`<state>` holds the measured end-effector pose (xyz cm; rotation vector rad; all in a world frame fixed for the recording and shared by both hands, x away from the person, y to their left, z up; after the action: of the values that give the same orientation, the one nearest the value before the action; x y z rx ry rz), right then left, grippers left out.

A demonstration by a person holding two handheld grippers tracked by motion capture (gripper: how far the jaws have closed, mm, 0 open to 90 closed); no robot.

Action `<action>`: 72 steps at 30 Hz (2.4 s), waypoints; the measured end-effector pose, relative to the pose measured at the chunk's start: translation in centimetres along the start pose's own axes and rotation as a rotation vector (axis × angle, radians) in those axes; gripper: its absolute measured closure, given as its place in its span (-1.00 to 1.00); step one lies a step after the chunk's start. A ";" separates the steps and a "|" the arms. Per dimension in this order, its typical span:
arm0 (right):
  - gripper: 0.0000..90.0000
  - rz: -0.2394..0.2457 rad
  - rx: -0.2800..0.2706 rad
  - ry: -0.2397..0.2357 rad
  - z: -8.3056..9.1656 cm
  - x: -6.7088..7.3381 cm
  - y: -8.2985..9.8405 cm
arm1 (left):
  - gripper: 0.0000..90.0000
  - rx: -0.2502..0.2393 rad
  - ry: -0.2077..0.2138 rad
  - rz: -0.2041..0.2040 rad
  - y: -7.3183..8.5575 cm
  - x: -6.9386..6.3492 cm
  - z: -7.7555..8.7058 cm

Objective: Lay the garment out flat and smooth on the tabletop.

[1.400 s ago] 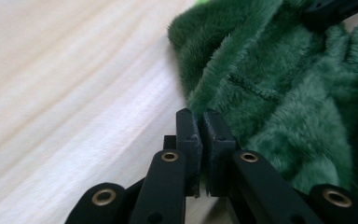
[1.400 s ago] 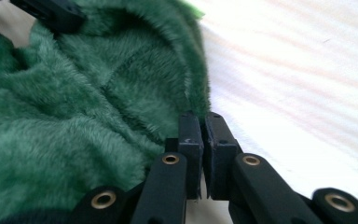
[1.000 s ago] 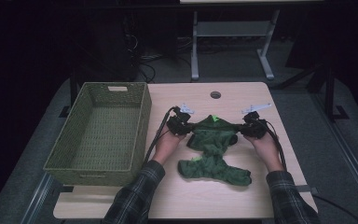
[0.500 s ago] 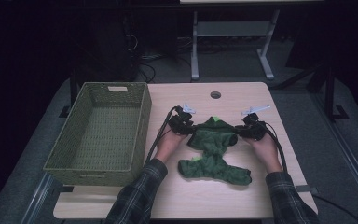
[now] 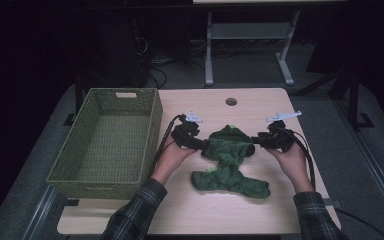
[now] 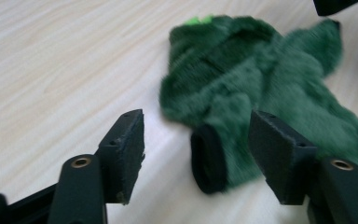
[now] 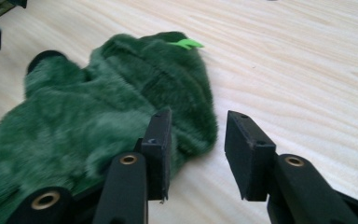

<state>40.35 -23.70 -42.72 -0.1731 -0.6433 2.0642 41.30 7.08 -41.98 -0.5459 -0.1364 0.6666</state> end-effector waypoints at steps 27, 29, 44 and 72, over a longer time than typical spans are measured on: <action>0.37 0.135 -0.050 -0.091 2.1 8.5 2.3 | -0.71 -0.029 0.001 -0.093 10.9 -7.9 3.4; 0.37 0.149 -0.048 -0.096 1.9 9.0 2.3 | -0.71 -0.015 0.012 -0.084 11.6 -8.2 3.3; 0.49 0.273 -0.015 -0.176 0.2 15.0 1.6 | -0.71 0.068 -0.002 -0.083 14.7 -9.1 2.2; 0.63 0.393 0.119 -0.143 -6.9 21.2 1.0 | -0.71 -0.005 0.006 -0.107 15.7 -8.7 1.5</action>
<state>30.42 -4.09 -46.39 -0.0881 -0.6064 2.5050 25.44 12.59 -48.42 -0.5410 -0.1610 0.5603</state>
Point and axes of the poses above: each handheld gripper's, and its own axes: z roughly backward along the jaws, y roughly out of its underside, x roughly to its left, the point moved 1 cm from there along -z, roughly forward along the jaws, and after that the axes turned 14 degrees about x, right-handed, at the moved point
